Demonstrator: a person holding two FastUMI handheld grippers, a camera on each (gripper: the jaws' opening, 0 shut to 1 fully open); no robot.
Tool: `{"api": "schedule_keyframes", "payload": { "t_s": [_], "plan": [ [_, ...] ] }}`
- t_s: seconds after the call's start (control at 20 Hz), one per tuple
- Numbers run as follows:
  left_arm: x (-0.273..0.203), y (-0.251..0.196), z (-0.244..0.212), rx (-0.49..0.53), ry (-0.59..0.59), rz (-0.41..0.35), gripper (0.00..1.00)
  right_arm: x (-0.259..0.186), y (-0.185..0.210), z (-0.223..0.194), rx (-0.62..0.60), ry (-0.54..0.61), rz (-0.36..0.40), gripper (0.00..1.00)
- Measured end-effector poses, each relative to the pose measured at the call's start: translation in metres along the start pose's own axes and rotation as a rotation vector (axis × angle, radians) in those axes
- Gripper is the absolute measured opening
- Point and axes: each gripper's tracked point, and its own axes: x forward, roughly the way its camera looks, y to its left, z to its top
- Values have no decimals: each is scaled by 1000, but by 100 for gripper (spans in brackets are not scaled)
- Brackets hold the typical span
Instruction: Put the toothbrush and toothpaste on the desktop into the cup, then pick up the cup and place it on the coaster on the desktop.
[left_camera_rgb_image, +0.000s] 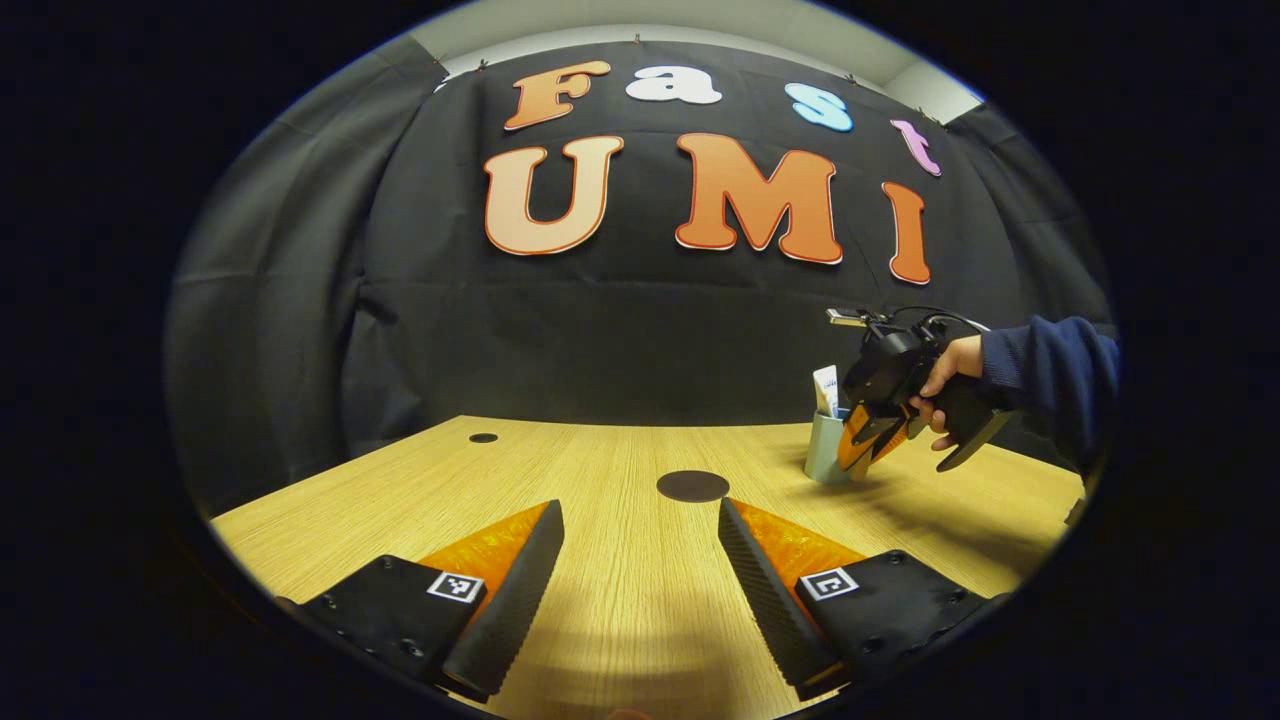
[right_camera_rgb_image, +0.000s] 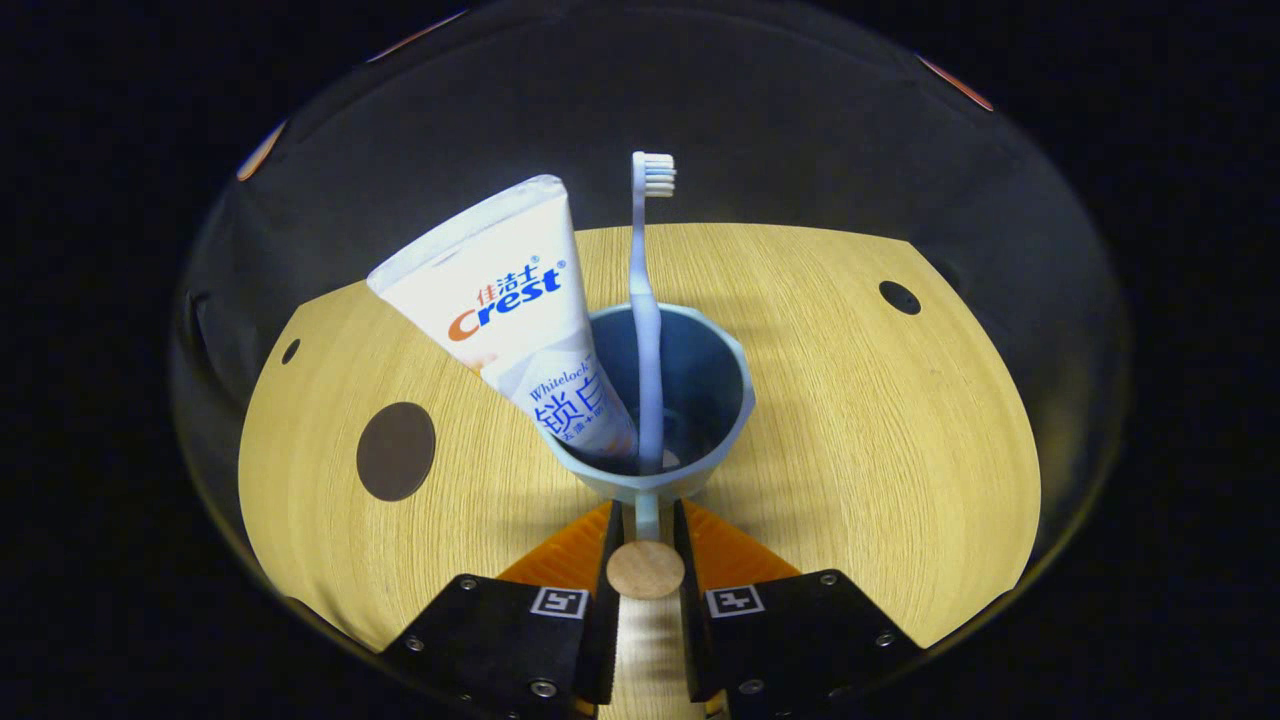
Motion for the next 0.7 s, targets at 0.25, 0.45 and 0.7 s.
{"api": "schedule_keyframes", "payload": {
  "t_s": [0.25,0.45,0.7],
  "plan": [
    [1,0,-7,-10,20,0,99,1,1,1,-6,-6,-4,24],
    [8,-3,-5,-8,26,2,99,1,3,3,-13,-34,-4,22],
    [15,-15,-7,-2,40,-17,99,4,1,5,-55,-58,0,22]
  ]
}}
